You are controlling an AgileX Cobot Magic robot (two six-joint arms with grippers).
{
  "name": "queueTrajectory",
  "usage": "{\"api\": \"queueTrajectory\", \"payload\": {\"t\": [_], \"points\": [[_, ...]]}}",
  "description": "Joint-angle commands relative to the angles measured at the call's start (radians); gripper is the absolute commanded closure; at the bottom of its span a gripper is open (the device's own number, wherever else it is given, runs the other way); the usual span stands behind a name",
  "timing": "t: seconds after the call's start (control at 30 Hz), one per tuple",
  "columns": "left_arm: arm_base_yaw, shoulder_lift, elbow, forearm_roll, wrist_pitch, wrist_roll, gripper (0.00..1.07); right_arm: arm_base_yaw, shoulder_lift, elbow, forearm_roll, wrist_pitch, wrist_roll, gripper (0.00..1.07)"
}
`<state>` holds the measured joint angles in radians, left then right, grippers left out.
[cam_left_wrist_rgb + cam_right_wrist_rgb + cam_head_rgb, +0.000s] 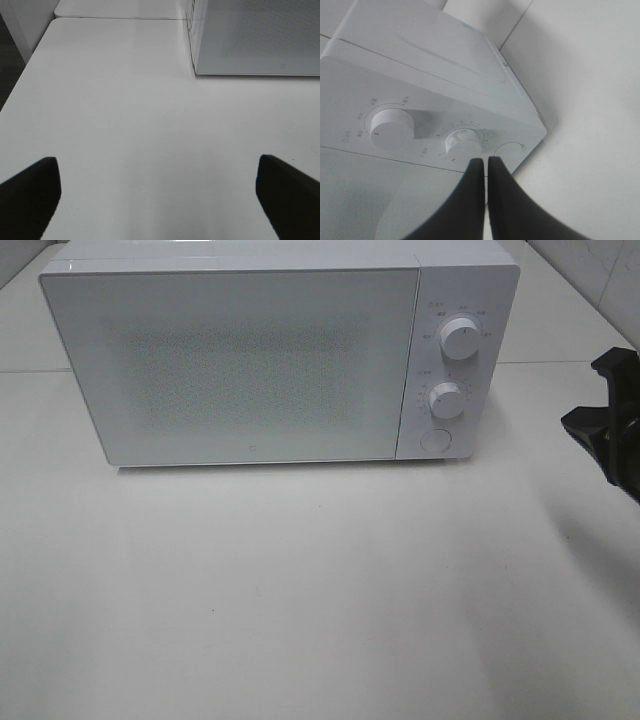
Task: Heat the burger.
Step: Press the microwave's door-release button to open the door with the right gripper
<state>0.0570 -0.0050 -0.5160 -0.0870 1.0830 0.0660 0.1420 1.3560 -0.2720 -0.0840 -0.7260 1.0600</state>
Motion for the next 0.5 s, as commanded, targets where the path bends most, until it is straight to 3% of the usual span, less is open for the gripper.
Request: {"api": "queueTrajectory", "payload": {"t": [0.03,0.2,0.5], "points": [[0.003,-0.002,0.001,-0.001,-0.014,-0.004,0.09,-0.002,0.020,0.003,-0.010,-0.021,0.078,1.07],[0.003,-0.002,0.001,-0.001,-0.014,-0.004,0.09,0.060,0.073,0.003,0.033,-0.023,0.233,1.07],[0.003,-0.002,0.001,-0.001,-0.014,-0.004,0.09,0.204,0.200,0.003,0.179,-0.135,0.282,1.07]]}}
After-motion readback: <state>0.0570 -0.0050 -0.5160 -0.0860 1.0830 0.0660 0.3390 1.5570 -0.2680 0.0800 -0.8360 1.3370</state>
